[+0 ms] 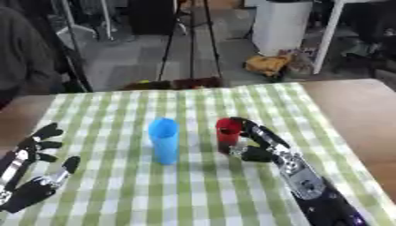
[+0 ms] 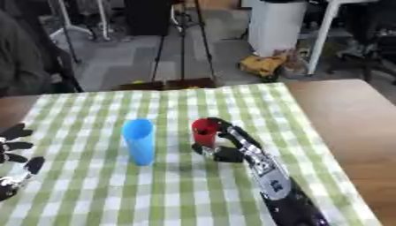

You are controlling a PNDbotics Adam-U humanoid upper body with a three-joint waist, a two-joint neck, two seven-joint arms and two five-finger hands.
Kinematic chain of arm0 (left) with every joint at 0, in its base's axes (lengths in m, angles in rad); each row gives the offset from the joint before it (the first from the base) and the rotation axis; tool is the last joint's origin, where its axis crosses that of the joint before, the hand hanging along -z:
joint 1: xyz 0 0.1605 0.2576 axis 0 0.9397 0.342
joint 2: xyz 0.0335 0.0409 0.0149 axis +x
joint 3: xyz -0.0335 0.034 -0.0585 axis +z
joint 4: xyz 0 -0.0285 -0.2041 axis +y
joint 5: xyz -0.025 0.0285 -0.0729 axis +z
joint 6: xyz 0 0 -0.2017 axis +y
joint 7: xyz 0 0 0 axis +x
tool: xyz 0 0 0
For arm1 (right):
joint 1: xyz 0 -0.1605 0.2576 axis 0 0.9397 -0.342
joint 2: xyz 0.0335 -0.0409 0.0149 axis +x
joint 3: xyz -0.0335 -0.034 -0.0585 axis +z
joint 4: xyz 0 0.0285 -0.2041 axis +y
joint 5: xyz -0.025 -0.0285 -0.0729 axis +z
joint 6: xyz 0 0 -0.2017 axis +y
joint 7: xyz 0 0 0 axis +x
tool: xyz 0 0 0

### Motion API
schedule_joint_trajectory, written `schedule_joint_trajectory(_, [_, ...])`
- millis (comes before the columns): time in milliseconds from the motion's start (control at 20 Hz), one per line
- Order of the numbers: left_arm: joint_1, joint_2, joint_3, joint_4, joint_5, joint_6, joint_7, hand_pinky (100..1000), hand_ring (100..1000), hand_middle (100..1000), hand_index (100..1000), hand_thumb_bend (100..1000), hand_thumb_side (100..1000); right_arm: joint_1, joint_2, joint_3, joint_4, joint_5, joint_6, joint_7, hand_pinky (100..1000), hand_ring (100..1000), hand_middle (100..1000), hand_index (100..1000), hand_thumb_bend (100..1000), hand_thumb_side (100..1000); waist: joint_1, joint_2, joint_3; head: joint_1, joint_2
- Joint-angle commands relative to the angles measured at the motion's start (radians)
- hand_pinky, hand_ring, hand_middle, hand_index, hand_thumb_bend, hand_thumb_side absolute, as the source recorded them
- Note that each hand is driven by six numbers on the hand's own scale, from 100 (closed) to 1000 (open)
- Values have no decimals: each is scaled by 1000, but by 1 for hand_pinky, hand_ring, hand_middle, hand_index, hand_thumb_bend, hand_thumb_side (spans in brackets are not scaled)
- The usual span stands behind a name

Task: Pour the contents of one cup into another cup.

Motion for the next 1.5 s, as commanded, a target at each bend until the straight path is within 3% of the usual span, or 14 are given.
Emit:
schedule_joint_trajectory(50, [-17, 14, 3, -20, 3, 2, 1, 696, 815, 872, 951, 408, 580, -20, -2, -5, -7, 3, -4, -4, 931, 932, 917, 979, 575, 465, 0, -8, 2, -2, -13])
schedule_joint_trajectory(800, [-28, 12, -1, -23, 4, 4, 2, 698, 815, 872, 951, 401, 584, -49, 15, -16, 7, 14, 0, -49, 876, 870, 864, 962, 544, 439, 1, 4, 23, 1, -25])
schedule_joint_trajectory(1050, [-30, 11, -2, -24, 4, 5, 4, 698, 815, 872, 951, 399, 586, -53, 19, -18, 5, 12, 4, -86, 795, 779, 751, 915, 498, 402, 1, 7, 26, 3, -29])
schedule_joint_trajectory(1200, [-30, 11, -2, -24, 4, 6, 6, 697, 814, 872, 951, 398, 591, -52, 21, -20, 4, 8, 8, -113, 742, 677, 618, 877, 443, 367, 1, 8, 25, 4, -28])
schedule_joint_trajectory(1500, [-29, 10, -3, -24, 4, 8, 8, 697, 814, 871, 951, 388, 594, -48, 24, -20, 2, -6, 15, -155, 678, 603, 525, 844, 361, 298, 0, 8, 23, 7, -27])
